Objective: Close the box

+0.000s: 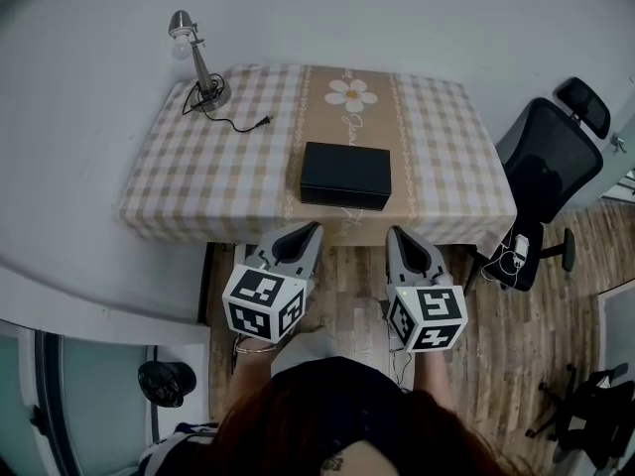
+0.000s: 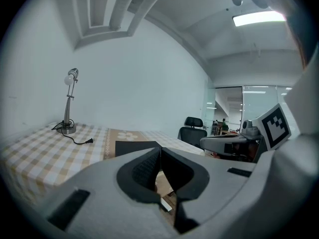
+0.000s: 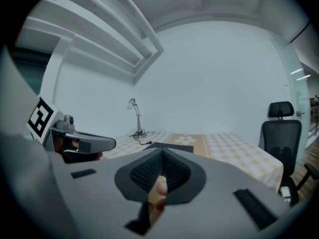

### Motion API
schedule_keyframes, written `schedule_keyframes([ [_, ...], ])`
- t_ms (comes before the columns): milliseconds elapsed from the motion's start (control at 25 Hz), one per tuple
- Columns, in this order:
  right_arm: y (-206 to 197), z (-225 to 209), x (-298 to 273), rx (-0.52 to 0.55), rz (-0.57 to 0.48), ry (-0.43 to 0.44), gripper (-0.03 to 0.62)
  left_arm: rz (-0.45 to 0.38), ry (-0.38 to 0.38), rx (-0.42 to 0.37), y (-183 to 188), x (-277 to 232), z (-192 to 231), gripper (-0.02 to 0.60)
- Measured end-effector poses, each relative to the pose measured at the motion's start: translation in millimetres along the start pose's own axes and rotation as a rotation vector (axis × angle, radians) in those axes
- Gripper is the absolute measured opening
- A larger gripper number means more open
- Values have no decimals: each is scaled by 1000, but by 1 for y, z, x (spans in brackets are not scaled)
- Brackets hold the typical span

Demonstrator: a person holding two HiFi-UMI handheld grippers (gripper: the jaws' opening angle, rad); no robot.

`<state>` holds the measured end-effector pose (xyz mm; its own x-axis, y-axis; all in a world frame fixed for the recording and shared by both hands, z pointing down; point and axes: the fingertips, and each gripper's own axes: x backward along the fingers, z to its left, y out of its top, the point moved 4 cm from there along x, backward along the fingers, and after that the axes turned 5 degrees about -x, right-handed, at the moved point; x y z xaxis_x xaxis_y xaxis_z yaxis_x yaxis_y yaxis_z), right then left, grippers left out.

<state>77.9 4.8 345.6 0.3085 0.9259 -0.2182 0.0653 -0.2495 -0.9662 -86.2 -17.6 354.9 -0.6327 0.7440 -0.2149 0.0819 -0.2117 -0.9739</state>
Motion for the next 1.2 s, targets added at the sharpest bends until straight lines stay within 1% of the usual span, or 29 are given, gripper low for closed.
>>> schedule_keyframes([
  [120, -1, 0, 13, 2, -1, 9, 17, 2, 14, -13, -3, 7, -11, 29],
  [280, 0, 0, 30, -26, -8, 31, 17, 12, 44, -47, -8, 20, -26, 29],
  [520, -1, 6, 55, -23, -28, 54, 17, 4, 66, -55, -9, 41, -48, 29],
  [840, -8, 17, 86, -17, -29, 74, 17, 4, 60, -69, -12, 63, -77, 29],
  [1200, -13, 25, 112, -3, -42, 72, 17, 1, 49, -84, -14, 82, -99, 29],
])
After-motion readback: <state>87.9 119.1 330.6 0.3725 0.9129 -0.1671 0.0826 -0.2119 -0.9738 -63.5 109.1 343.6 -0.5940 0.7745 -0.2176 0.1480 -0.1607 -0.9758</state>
